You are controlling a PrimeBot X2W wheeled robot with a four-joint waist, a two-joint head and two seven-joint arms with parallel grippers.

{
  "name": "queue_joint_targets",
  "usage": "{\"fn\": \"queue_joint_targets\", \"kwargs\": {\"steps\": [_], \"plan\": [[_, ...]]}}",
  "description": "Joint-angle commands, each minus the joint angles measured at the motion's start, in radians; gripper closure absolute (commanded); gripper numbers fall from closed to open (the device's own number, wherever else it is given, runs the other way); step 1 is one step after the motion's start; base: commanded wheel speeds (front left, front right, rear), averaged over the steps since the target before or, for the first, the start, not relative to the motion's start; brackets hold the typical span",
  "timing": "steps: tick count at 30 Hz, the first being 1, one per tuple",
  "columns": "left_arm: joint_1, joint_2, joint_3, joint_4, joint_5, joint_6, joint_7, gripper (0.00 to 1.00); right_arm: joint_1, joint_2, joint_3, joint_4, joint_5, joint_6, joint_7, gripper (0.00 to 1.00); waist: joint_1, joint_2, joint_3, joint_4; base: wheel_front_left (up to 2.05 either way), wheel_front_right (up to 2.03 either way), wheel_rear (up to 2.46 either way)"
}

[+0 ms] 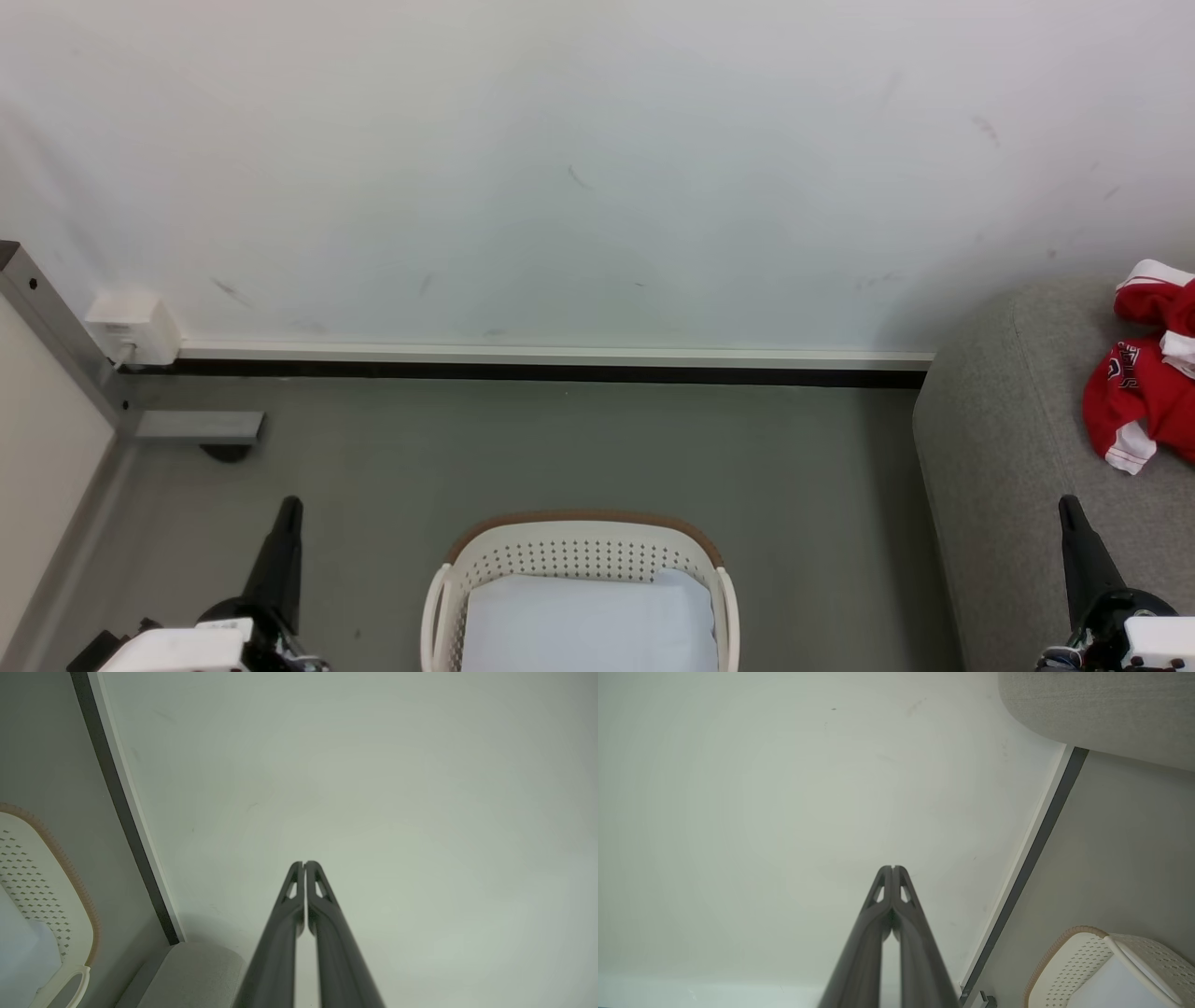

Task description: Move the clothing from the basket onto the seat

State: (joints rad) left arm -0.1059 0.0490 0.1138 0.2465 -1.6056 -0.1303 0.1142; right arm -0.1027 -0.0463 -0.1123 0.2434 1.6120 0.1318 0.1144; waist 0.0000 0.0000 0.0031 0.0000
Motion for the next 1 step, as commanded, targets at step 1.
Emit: {"fn": "queue_joint_targets", "kwargs": {"steps": [1], "plan": [[-0.007, 0.002, 0.002, -0.003, -0.013, -0.002, 0.004, 1.00, -0.013, -0.007, -0.003, 0.003, 0.002, -0.002, 0.003, 1.00, 0.0000, 0.0000, 0.000, 0.000, 0.00, 0.00, 0.00]]}}
